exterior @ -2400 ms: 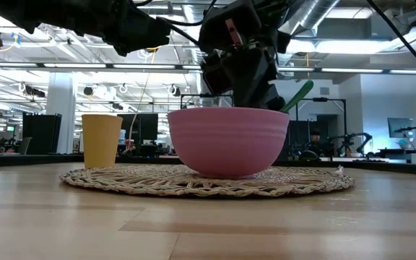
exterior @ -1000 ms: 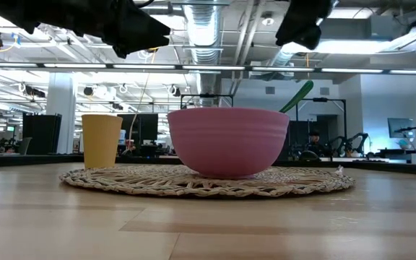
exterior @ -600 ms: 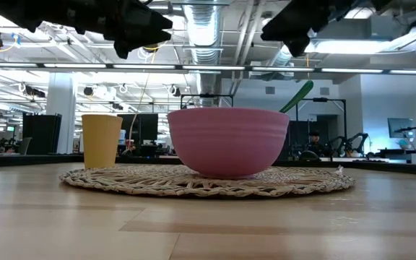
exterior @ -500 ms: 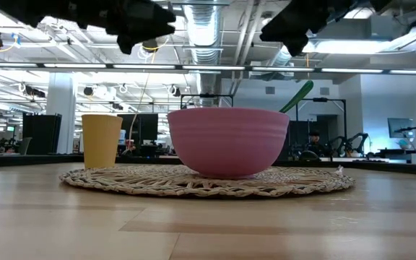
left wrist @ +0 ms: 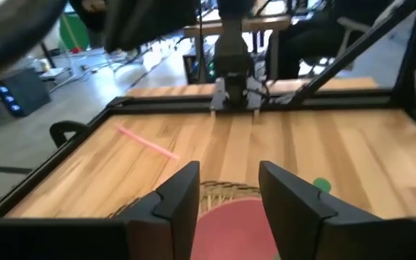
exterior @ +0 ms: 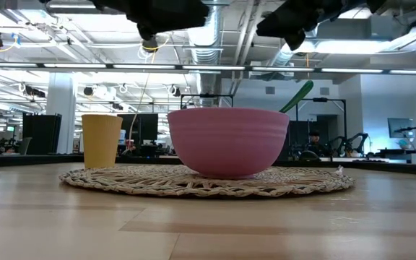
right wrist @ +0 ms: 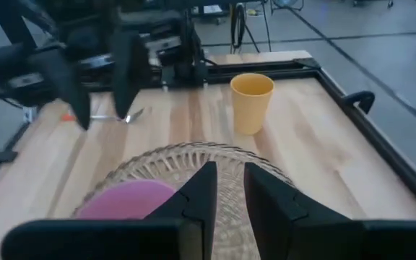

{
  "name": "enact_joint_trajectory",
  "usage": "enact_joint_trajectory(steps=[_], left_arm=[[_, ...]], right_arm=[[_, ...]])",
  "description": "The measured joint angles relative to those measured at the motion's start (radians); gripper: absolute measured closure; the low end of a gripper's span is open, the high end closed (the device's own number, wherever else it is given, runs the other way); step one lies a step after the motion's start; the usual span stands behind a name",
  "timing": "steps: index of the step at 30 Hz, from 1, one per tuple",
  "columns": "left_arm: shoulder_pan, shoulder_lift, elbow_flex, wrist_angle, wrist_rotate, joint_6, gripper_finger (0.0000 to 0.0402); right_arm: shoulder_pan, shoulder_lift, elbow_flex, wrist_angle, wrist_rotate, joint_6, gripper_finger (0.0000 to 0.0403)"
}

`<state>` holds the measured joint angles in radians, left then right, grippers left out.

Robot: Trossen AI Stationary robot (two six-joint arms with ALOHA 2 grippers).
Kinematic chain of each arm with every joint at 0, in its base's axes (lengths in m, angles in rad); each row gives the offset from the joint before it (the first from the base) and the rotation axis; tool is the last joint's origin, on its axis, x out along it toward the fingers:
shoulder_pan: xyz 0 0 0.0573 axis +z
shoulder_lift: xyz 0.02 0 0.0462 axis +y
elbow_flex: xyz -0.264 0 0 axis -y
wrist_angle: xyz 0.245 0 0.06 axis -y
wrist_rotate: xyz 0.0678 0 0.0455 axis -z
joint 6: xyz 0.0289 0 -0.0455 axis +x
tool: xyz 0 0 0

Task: Pick & Place Utensil
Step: Put the orange fork into the pink bowl

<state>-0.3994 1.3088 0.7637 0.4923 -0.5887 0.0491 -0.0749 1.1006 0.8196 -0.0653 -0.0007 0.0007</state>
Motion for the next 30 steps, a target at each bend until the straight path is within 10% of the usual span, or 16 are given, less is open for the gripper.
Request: enact_joint_trajectory(steps=[7, 18, 30], left_arm=[[-0.047, 0.099, 0.134, -0.294, -0.214, -0.108, 0.0245], [-0.155, 0.048, 0.143, -0.858, -0.238, -0.82, 0.0245], [-0.166, 0.023, 0.142, -1.365, 0.272, -1.453, 0.0245]], right_arm=[[-0.001, 0.005, 0.0, 0.026, -0.002, -0.011, 0.0337], [0.002, 0.005, 0.0, 0.029, -0.003, -0.01, 0.0337], [0.002, 0.005, 0.0, 0.024, -0.003, -0.008, 0.0337]])
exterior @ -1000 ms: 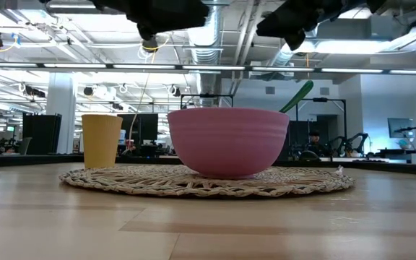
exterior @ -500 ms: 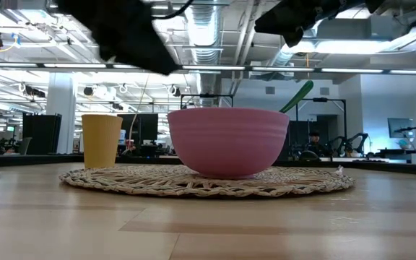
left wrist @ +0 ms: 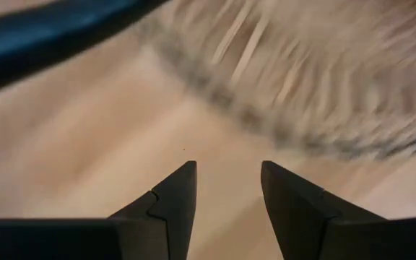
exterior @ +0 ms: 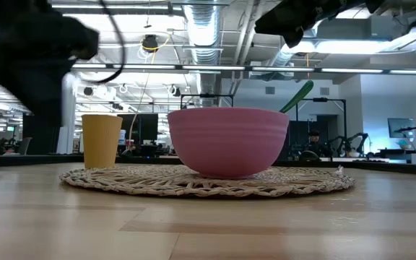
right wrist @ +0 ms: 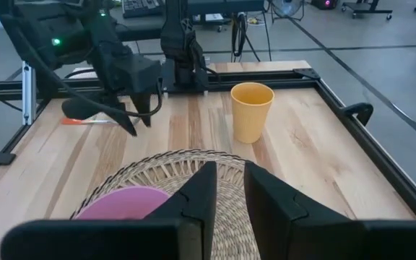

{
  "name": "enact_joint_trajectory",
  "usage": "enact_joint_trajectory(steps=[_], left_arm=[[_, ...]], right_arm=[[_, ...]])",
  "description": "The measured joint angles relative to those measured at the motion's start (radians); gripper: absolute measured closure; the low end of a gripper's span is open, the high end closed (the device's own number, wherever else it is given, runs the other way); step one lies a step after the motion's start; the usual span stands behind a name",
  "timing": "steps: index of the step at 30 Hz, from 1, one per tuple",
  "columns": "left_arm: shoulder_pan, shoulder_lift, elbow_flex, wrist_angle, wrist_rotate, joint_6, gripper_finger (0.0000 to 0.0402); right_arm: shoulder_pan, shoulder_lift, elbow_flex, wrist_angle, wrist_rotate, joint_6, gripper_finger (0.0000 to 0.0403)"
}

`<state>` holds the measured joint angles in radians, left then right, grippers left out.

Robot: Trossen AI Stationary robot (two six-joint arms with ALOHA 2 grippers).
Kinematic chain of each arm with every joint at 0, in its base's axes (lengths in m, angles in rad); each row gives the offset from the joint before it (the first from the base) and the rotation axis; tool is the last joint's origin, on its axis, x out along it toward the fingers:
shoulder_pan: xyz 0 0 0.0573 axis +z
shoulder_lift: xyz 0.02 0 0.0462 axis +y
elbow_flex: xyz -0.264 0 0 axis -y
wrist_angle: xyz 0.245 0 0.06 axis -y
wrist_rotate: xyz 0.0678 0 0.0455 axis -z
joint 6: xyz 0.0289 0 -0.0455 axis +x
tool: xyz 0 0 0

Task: Pick & Place Utensil
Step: Put the orange fork into the pink bowl

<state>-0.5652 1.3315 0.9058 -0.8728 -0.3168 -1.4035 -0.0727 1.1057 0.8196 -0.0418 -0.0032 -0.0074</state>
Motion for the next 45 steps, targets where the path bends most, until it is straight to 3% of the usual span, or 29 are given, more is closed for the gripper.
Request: enact_joint_trajectory(steps=[3, 6, 21, 28, 39, 45], left_arm=[[-0.016, 0.0, 0.0, -0.031, 0.161, -0.105, 0.0245], [-0.055, 0.0, 0.0, -0.032, 0.25, -0.18, 0.0245], [-0.293, 0.001, -0.101, 0.012, 0.296, -0.595, 0.0245], [-0.355, 0.027, -0.101, 0.095, 0.237, -0.612, 0.0245], [-0.39, 0.127, -0.098, 0.117, 0.237, -0.614, 0.0248], [-0.391, 0.135, -0.098, 0.138, 0.18, -0.467, 0.0306]], right_arm=[[0.0, 0.0, 0.0, -0.002, 0.0, 0.0, 0.0337], [0.0, 0.0, 0.0, -0.003, 0.0, 0.0, 0.0337], [-0.024, 0.0, 0.0, 0.041, 0.001, -0.003, 0.0337], [-0.07, 0.0, 0.0, 0.114, 0.002, -0.003, 0.0337], [-0.12, 0.0, 0.0, 0.135, 0.003, -0.002, 0.0337], [-0.12, 0.0, 0.0, 0.135, 0.003, -0.002, 0.0337]])
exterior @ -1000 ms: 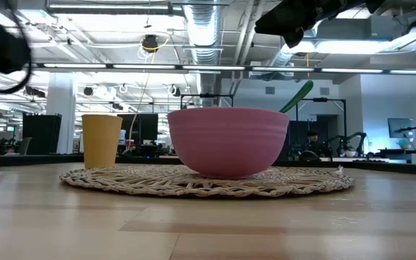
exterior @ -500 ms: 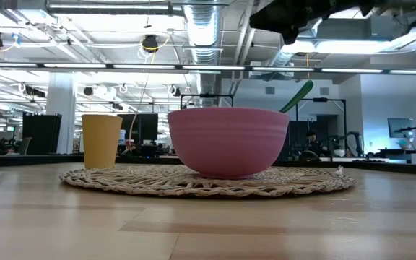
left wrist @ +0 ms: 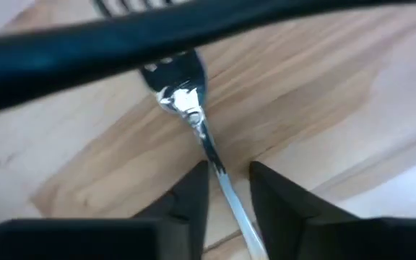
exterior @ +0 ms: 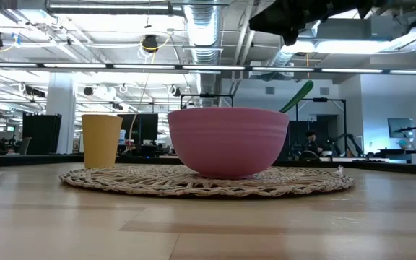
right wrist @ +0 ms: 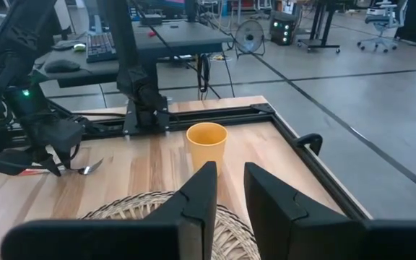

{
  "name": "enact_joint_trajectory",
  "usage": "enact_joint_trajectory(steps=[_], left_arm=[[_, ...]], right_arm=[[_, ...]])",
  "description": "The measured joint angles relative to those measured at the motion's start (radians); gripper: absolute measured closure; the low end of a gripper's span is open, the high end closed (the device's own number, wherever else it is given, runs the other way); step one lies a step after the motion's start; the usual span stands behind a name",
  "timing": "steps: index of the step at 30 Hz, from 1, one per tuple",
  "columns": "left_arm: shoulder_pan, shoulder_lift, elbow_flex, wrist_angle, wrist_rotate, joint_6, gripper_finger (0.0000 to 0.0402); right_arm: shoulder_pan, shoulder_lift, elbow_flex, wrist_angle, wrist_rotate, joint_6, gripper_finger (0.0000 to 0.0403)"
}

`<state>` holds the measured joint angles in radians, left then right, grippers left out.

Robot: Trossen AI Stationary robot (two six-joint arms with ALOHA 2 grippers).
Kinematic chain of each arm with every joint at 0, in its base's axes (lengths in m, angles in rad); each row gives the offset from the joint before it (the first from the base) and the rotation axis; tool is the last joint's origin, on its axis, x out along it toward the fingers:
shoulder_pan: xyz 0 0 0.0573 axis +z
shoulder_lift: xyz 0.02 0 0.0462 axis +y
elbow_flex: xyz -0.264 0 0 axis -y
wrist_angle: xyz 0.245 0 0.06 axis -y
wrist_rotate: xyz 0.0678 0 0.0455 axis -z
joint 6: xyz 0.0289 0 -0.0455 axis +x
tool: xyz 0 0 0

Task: Pick & Place Utensil
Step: Put the orange fork into the pink bowl

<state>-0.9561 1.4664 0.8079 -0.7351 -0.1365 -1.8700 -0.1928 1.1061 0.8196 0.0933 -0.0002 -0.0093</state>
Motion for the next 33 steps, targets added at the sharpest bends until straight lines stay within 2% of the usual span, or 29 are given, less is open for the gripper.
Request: enact_joint_trajectory(steps=[3, 5, 8, 13, 17, 22, 29, 33], left_arm=[[0.001, -0.01, -0.003, 0.011, -0.055, 0.057, 0.0355], [0.011, -0.013, -0.005, 0.024, -0.138, 0.097, 0.0385], [0.036, -0.018, -0.005, 0.061, -0.217, 0.162, 0.0388], [0.123, -0.018, -0.005, 0.163, -0.24, 0.347, 0.0384], [0.203, -0.018, -0.003, 0.229, -0.184, 0.494, 0.0388], [0.3, -0.018, 0.04, 0.233, -0.107, 0.655, 0.0385], [0.408, -0.019, 0.183, 0.236, -0.018, 0.89, 0.0386], [0.475, -0.019, 0.278, 0.236, 0.064, 0.948, 0.0385]], right_arm=[[0.001, 0.0, 0.0, 0.0, 0.0, 0.0, 0.0337], [0.001, 0.0, 0.0, 0.0, 0.0, 0.0, 0.0337], [0.001, 0.0, 0.0, 0.001, 0.0, 0.0, 0.0337], [0.001, 0.008, 0.0, 0.027, -0.001, 0.002, 0.0337], [0.001, 0.016, 0.0, 0.031, -0.001, 0.002, 0.0337], [0.001, 0.02, 0.0, 0.035, -0.002, 0.001, 0.0337], [0.001, 0.02, 0.0, 0.046, -0.002, -0.001, 0.0337], [0.001, 0.02, 0.0, 0.046, -0.002, -0.001, 0.0337]])
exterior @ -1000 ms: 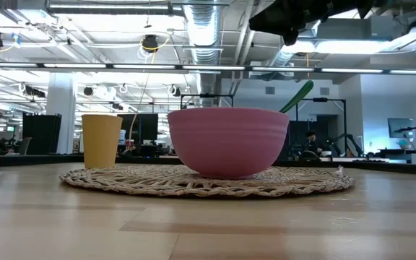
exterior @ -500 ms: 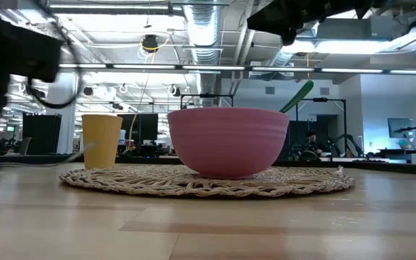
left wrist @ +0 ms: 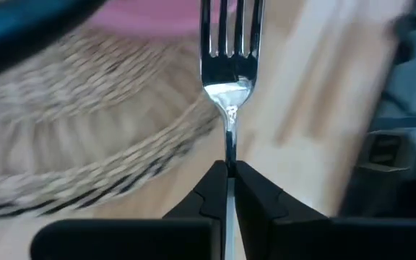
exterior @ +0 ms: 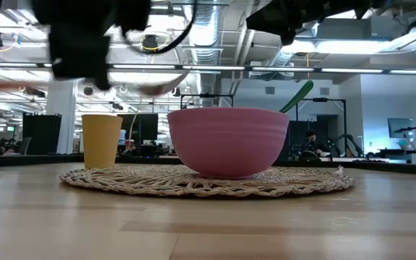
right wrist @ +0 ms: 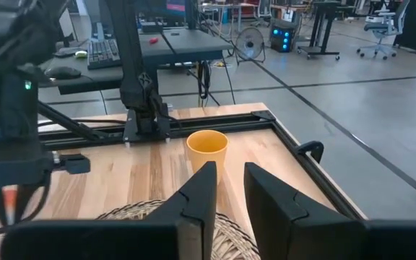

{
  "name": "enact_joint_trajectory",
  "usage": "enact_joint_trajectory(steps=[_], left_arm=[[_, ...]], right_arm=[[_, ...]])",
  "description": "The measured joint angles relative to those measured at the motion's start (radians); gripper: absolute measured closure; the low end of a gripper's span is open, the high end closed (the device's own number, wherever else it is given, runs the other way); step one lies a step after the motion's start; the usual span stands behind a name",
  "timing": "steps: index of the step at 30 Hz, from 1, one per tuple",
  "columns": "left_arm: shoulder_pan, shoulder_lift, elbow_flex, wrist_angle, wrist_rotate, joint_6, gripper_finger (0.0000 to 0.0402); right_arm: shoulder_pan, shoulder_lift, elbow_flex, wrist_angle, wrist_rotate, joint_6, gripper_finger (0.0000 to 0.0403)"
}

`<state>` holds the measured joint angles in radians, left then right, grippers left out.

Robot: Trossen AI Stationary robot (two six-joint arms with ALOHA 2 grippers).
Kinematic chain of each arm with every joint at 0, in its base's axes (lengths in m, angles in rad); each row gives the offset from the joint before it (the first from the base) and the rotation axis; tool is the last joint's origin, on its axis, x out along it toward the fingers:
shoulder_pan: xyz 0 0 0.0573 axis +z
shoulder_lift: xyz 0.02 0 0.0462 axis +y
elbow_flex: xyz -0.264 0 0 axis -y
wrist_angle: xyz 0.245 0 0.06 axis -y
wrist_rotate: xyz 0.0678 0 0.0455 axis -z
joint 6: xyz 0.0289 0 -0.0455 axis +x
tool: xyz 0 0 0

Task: Pick & Place Utensil
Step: Put the orange fork into the pink bowl

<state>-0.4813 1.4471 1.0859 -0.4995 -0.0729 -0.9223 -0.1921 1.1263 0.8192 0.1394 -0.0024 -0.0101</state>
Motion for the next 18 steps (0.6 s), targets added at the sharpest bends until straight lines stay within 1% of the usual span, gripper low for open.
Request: enact_joint_trajectory(steps=[4, 8, 10, 14, 18], left_arm=[[0.09, -0.001, 0.063, 0.002, 0.137, 0.003, 0.0385], [0.195, -0.001, 0.09, 0.0, 0.272, 0.002, 0.0384], [0.249, -0.001, 0.093, 0.003, 0.322, -0.005, 0.0384], [0.359, -0.001, 0.093, 0.004, 0.448, -0.111, 0.0384], [0.438, -0.001, 0.093, 0.011, 0.573, -0.2, 0.0384]], right_arm=[[0.0, 0.0, 0.0, 0.0, 0.0, 0.0, 0.0337], [0.0, 0.0, 0.0, 0.0, 0.0, 0.0, 0.0337], [0.001, 0.0, 0.0, 0.0, 0.0, 0.0, 0.0337], [0.002, 0.0, 0.0, -0.013, 0.0, 0.0, 0.0337], [0.002, 0.0, 0.0, -0.038, 0.0, 0.0, 0.0337]])
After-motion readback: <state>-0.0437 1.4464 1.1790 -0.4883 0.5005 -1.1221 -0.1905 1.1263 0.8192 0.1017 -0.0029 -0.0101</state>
